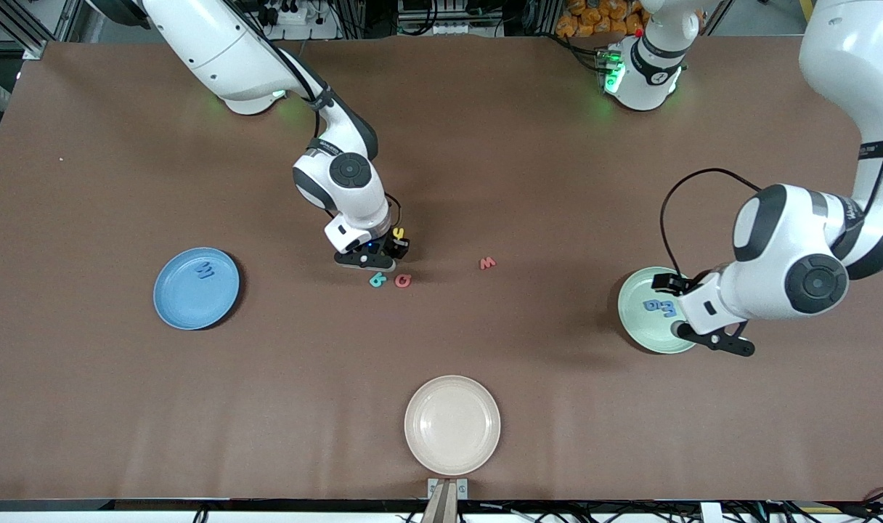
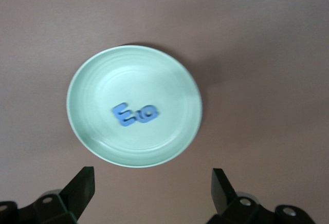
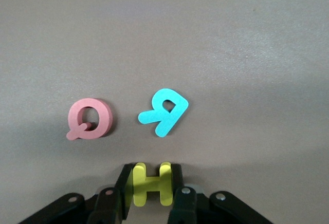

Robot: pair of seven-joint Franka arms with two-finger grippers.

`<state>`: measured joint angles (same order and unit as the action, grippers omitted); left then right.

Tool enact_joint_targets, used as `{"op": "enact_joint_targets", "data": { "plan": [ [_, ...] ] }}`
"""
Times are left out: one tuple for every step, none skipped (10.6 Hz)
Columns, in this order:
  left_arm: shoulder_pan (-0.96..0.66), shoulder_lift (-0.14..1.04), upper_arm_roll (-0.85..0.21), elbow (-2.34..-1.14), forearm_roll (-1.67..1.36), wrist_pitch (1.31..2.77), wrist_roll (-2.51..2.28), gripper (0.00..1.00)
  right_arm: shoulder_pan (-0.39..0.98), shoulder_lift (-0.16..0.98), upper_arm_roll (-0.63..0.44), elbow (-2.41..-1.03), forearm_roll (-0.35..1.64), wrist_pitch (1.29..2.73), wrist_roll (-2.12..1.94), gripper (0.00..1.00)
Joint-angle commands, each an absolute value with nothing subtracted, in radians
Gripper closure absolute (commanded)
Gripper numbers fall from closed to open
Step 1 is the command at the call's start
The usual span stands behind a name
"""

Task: Sort uppercase to blue plate, lowercase to green plate
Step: 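Return the left gripper to letters while the right gripper carries the H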

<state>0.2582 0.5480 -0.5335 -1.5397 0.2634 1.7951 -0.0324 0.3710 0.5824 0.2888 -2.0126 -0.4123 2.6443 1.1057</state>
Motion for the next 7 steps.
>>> {"op": "enact_joint_targets", "data": {
  "plan": [
    [0.247,0.525,-0.583,-1.542,0.267,1.770,-0.103,0.00,0.371,0.604,0.282,-2.000,-0.436,2.646,1.108,0.65],
    [0.245,0.525,-0.607,-1.542,0.265,1.772,-0.136,0.00,0.370,0.603,0.282,-2.000,-0.436,2.646,1.094,0.65],
    [0.244,0.525,-0.633,-1.542,0.267,1.770,-0.184,0.00,0.365,0.601,0.281,-2.000,-0.434,2.645,1.079,0.65],
    [0.242,0.525,-0.662,-1.542,0.267,1.772,-0.234,0.00,0.362,0.598,0.281,-2.000,-0.434,2.643,1.068,0.65],
    [0.235,0.526,-0.690,-1.542,0.267,1.772,-0.297,0.00,0.359,0.597,0.278,-2.002,-0.434,2.643,1.057,0.65],
    [0.216,0.528,-0.709,-1.542,0.268,1.772,-0.380,0.00,0.350,0.594,0.278,-2.002,-0.434,2.632,1.034,0.65],
    [0.184,0.531,-0.713,-1.542,0.268,1.772,-0.438,0.00,0.344,0.588,0.278,-2.002,-0.434,2.613,1.011,0.65]
  ]
}}
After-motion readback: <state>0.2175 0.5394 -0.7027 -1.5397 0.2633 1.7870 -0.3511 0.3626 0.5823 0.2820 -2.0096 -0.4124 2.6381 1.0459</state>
